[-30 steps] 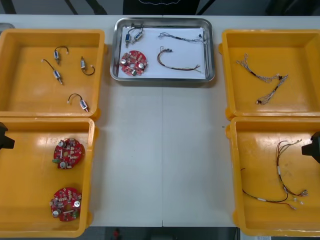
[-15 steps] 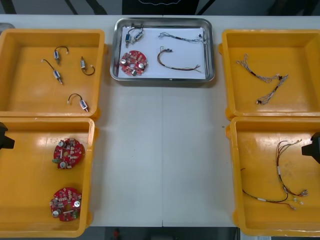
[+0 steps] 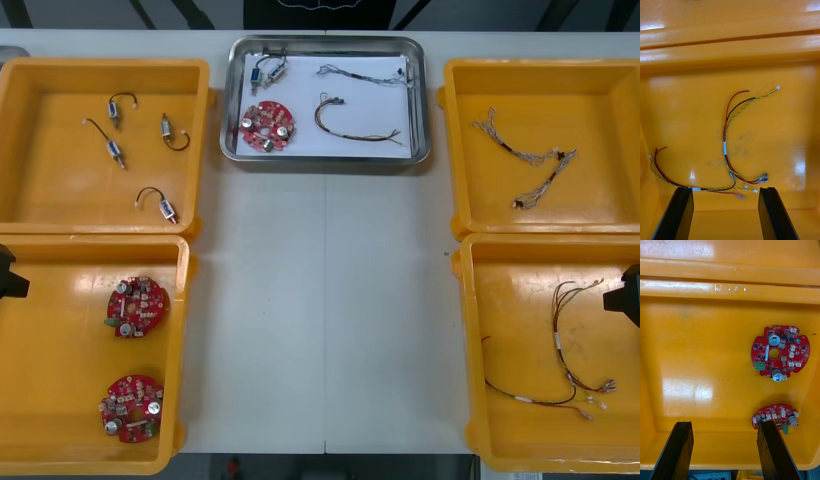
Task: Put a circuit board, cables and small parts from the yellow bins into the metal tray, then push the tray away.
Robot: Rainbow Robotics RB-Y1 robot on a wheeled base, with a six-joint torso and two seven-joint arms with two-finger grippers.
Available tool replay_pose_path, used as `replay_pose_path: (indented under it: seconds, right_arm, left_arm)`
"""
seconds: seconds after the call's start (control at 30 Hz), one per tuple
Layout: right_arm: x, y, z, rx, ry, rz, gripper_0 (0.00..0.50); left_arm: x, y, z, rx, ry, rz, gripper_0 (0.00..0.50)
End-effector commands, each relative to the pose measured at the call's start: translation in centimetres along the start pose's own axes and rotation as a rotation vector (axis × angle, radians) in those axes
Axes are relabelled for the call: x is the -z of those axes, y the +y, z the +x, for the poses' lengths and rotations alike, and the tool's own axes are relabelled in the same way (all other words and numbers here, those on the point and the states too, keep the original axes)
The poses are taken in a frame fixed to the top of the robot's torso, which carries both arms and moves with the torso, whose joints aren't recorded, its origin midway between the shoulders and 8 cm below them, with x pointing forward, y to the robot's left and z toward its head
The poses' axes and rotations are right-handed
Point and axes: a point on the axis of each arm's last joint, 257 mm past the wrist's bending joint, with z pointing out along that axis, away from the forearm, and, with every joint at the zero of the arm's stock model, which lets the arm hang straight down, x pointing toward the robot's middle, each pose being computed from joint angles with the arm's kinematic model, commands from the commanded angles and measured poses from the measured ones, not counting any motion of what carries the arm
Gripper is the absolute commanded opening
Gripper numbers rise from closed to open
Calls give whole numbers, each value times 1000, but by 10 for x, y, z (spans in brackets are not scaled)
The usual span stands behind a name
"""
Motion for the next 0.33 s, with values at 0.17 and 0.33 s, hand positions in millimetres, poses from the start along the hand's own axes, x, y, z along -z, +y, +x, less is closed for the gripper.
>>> replay_pose_path:
  seconds: [0.17,0.33]
  right_arm:
    - [5,-13,3,3,4,34,500]
    - [5,-13,3,3,4,34,500]
  left_arm:
    - [11,9,-3,-83,-25,-33,500]
    - [11,9,-3,-83,-25,-33,500]
